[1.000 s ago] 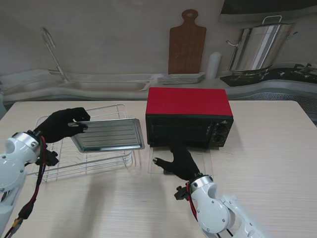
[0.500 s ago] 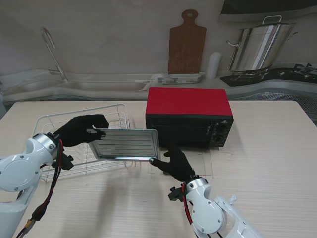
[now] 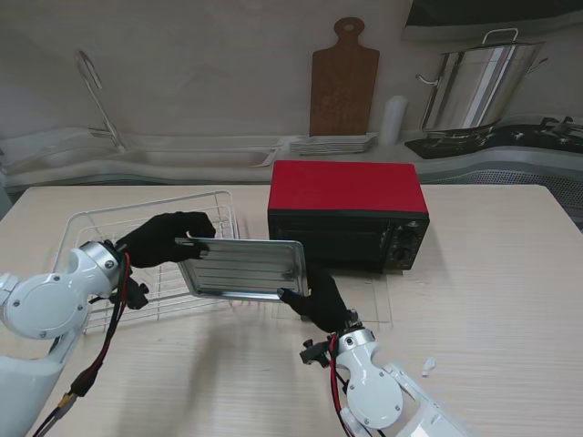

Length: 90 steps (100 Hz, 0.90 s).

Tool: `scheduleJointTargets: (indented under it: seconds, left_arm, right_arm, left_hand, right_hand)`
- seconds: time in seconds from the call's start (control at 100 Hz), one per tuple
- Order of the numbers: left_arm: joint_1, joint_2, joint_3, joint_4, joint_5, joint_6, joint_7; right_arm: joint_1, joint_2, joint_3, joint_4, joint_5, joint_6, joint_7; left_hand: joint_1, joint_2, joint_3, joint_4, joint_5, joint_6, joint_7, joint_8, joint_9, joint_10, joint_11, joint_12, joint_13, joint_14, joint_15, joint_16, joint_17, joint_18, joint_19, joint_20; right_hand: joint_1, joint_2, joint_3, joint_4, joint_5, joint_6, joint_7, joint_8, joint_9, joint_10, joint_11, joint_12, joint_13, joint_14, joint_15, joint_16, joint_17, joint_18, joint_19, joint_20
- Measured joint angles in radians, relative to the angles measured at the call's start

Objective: Slide the trays into the oven

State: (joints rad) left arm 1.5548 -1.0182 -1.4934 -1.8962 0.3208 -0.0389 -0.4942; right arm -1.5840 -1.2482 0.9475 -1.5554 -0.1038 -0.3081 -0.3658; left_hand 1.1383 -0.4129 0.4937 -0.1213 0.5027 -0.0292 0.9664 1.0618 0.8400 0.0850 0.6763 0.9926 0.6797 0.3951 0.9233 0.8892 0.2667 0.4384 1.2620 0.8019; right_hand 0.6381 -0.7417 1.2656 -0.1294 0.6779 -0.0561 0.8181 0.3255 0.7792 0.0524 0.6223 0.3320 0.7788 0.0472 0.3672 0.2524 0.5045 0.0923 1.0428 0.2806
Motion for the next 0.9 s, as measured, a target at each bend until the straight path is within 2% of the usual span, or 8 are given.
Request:
scheduleJointTargets:
  seconds: [0.1,0.19,0.27,0.37,0.53,0.57,0.68,0.9]
  left_arm:
    - [-0.007,0.0,0.008,0.008,-0.004,0.0,-0.003]
    - [-0.012,0.0,0.012,0.013,-0.006,-0.001,-0.002]
    - [-0.015,0.0,0.015,0.017,-0.007,-0.003,-0.001]
    - [-0.016,0.0,0.016,0.02,-0.013,-0.006,0.0]
    - [-0.017,0.0,0.015,0.024,-0.022,-0.02,-0.015]
    - [-0.017,0.001,0.013,0.025,-0.026,-0.026,-0.026]
    - [-0.02,0.006,0.004,0.028,-0.048,-0.038,-0.074]
    - [-0.025,0.012,-0.009,0.029,-0.102,-0.056,-0.081]
  right_arm:
    - [0.0,0.0,0.0,0.0,0.017,-0.009,0.017]
    - [-0.002,0.002,0.004,-0.005,0.06,-0.015,0.052]
    - [-0.006,0.003,0.009,-0.013,0.08,-0.016,0.061]
    - [-0.013,0.005,0.016,-0.027,0.098,-0.006,0.071]
    - [-0.022,0.009,0.024,-0.046,0.139,0.022,0.092]
    - [-0.023,0.009,0.025,-0.048,0.139,0.031,0.091]
    - [-0.027,0.009,0.036,-0.063,0.167,0.069,0.098]
    - [-0.029,0.009,0.052,-0.087,0.205,0.12,0.106]
  left_hand:
    - [0.0,0.0,0.0,0.0,0.0,0.0,0.0,0.0,0.0,0.0,0.001,0.0,0.0,0.0,0.0,0.0,0.0,0.0,0.0,0.0]
    - [0.0,-0.002,0.0,0.0,0.001,0.0,0.0,0.0,0.0,0.0,0.002,0.0,0.0,0.001,0.0,0.0,-0.002,0.0,0.0,0.0]
    - [0.0,-0.005,0.0,0.0,0.009,0.0,-0.007,0.001,0.0,0.0,0.003,0.0,-0.001,0.001,-0.019,0.0,-0.016,0.0,0.0,0.0]
    - [0.0,-0.006,0.0,0.0,0.021,0.0,-0.018,-0.016,0.001,0.012,-0.032,-0.001,-0.015,0.001,-0.061,0.0,-0.053,0.0,0.0,-0.027]
    - [0.014,-0.006,0.045,0.0,0.023,0.004,-0.094,-0.23,-0.012,0.027,-0.246,-0.006,-0.1,-0.009,-0.208,-0.057,-0.144,-0.018,-0.106,-0.099]
    - [0.002,-0.006,0.077,0.004,0.012,0.008,-0.153,-0.303,-0.075,0.029,-0.281,-0.054,-0.14,-0.026,-0.256,-0.124,-0.173,-0.029,-0.15,-0.113]
    - [-0.122,0.069,0.099,0.082,-0.104,0.049,-0.29,-0.447,-0.285,0.04,-0.268,-0.351,-0.262,-0.057,-0.413,-0.244,-0.244,-0.052,-0.294,-0.15]
    - [-0.329,0.082,0.03,0.085,-0.248,0.084,-0.447,-0.559,-0.476,0.042,-0.364,-0.5,-0.399,-0.074,-0.587,-0.316,-0.315,-0.078,-0.496,-0.184]
  right_hand:
    - [0.115,0.005,0.01,-0.034,0.085,-0.02,0.008,-0.045,0.122,0.0,-0.047,-0.009,0.103,0.015,-0.005,-0.003,0.108,0.011,0.021,-0.03]
    - [0.144,-0.006,0.045,-0.049,0.149,0.005,-0.05,0.022,0.227,0.001,-0.07,-0.016,0.189,0.044,0.014,-0.005,0.186,0.06,0.125,-0.216]
    - [0.16,-0.014,0.056,-0.063,0.18,0.03,-0.091,0.028,0.289,0.025,-0.071,-0.03,0.248,0.083,0.06,-0.004,0.253,0.099,0.188,-0.268]
    - [0.16,-0.037,0.065,-0.082,0.23,0.05,-0.138,0.028,0.312,0.062,-0.063,-0.031,0.303,0.13,0.14,0.008,0.331,0.15,0.252,-0.271]
    - [0.16,-0.058,0.066,-0.083,0.266,0.06,-0.174,0.045,0.315,0.084,-0.036,-0.032,0.325,0.165,0.201,0.017,0.388,0.184,0.268,-0.192]
    - [0.161,-0.058,0.07,-0.096,0.275,0.06,-0.182,0.047,0.316,0.084,-0.02,-0.032,0.333,0.169,0.213,0.025,0.396,0.187,0.27,-0.185]
    - [0.172,-0.062,0.072,-0.104,0.306,0.06,-0.187,0.055,0.327,0.095,-0.005,-0.032,0.335,0.178,0.225,0.029,0.406,0.195,0.28,-0.185]
    - [0.172,-0.069,0.082,-0.107,0.358,0.06,-0.186,0.08,0.327,0.095,0.016,-0.032,0.347,0.192,0.259,0.041,0.424,0.215,0.292,-0.176]
